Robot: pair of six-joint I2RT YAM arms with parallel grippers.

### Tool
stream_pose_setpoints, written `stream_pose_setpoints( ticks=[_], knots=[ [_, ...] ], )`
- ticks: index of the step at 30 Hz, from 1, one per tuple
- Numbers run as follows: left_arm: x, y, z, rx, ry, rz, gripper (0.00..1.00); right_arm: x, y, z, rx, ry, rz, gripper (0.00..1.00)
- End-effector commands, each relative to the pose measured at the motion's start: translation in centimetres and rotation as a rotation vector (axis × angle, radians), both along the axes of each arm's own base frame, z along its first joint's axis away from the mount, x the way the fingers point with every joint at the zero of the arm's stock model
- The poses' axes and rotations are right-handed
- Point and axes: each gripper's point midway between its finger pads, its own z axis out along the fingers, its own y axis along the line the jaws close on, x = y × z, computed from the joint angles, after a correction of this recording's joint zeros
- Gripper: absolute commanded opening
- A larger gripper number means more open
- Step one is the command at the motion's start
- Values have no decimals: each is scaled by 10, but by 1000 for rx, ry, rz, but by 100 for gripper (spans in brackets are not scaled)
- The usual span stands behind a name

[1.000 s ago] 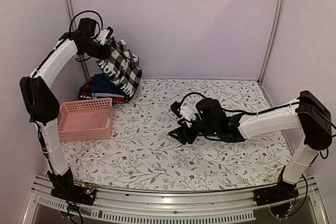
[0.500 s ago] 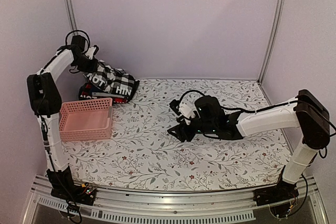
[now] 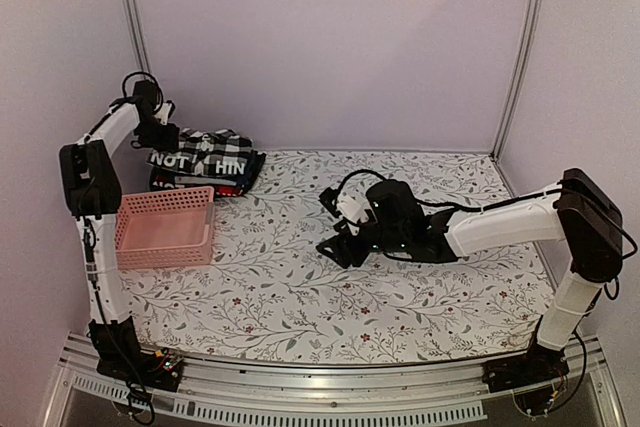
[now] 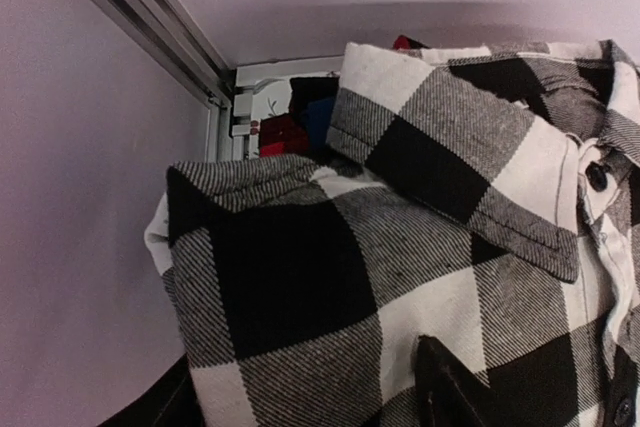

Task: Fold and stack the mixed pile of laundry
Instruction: Place the square-folded shirt at the corner of the board, then reset both arms

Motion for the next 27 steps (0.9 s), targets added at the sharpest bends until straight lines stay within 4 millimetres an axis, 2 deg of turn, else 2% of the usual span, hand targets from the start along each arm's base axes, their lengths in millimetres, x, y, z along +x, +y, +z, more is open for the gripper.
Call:
stream_pose_setpoints(
  ticks=[1,7,13,16,20,22,26,27],
  knots=[
    [3,33,25,76,-64,125,68,3,3,0,-3,4,12,68],
    [-8,64,53,157,-112,250,75,2,2,3,-1,2,11,68],
    [-13,49,88,99,-189,235,82,5,0,8,2,-12,-5,71],
    [-16,32,105,54,-227,183,88,9,-5,14,9,-24,-26,75],
    [-22,4,117,42,-252,128,99,17,-17,21,27,-25,-59,80],
    [-26,-12,124,51,-275,101,99,22,-25,27,42,-27,-80,83],
    [-41,-49,155,14,-379,47,100,39,-51,50,87,-47,-146,91],
    [-46,-68,164,-24,-419,6,100,43,-59,54,97,-46,-163,94]
  ],
)
